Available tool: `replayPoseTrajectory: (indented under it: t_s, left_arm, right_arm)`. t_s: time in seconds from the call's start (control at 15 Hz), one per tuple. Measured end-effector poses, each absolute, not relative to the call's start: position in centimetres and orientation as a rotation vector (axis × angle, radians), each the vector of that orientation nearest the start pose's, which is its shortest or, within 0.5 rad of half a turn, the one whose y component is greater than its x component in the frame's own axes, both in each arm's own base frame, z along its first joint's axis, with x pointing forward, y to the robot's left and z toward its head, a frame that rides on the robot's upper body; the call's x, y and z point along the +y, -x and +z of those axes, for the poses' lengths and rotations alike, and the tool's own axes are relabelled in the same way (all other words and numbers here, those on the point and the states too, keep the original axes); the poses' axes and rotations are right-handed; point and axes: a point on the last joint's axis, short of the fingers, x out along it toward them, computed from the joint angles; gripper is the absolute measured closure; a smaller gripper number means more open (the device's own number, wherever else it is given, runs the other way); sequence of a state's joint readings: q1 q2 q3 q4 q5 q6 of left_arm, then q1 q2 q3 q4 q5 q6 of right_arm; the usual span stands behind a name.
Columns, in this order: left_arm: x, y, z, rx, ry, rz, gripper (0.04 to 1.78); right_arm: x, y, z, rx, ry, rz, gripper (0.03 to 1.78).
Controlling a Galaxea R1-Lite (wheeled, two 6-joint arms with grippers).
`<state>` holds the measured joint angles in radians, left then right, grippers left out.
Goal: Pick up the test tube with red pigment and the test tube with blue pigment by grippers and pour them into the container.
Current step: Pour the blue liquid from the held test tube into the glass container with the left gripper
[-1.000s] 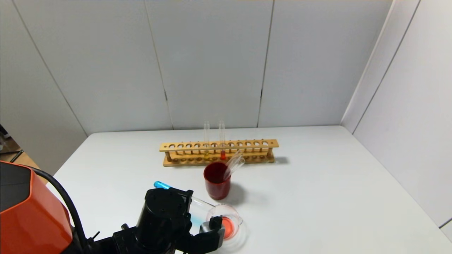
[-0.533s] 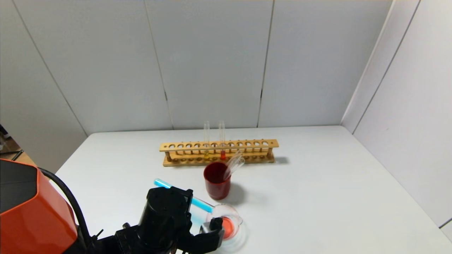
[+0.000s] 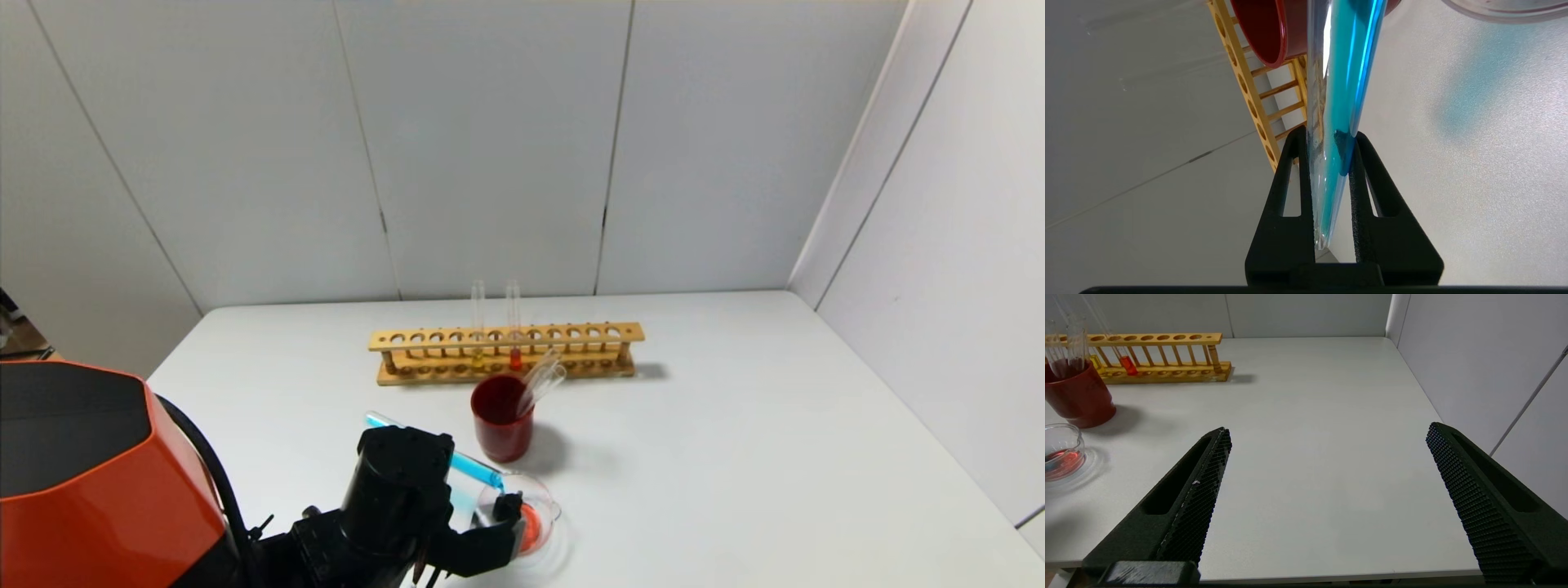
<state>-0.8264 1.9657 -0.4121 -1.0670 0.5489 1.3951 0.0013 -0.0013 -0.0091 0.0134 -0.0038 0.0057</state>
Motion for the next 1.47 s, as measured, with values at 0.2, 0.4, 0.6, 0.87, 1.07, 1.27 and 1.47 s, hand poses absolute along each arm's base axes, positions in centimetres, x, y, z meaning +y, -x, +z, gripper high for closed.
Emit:
replayPoseTrajectory:
  t_s: [0.2,0.4,0.6,0.87,1.07,1.27,1.47]
  left_arm:
    - [-20.01,-20.14,5.29,0.139,-1.688,-0.514,1.52]
    - [-19.99,-20.16,5.16,0.139,-1.709,-0.519,1.52]
    - [-20.04,-20.19,5.09,0.134,-1.732,-0.524,1.52]
    - [-20.29,-20.42,5.31,0.117,-1.754,-0.519,1.52]
    - [-20.44,-20.59,5.34,0.111,-1.763,-0.517,1.52]
    - [-20.47,-20.59,5.40,0.107,-1.770,-0.516,1.52]
    - [-20.53,-20.68,5.47,0.115,-1.795,-0.490,1.52]
  right_arm:
    - [-0.01,2.36,7.66,0.003,-0.006,-0.003,0.07]
    - [-0.01,2.36,7.66,0.003,-0.006,-0.003,0.07]
    - [-0.01,2.36,7.66,0.003,-0.006,-0.003,0.07]
    - [-0.01,2.36,7.66,0.003,-0.006,-0.002,0.07]
    - [-0.01,2.36,7.66,0.003,-0.006,-0.003,0.07]
    - [-0.01,2.36,7.66,0.003,-0.006,-0.003,0.07]
    - [-0.01,2.36,7.66,0.003,-0.006,-0.003,0.07]
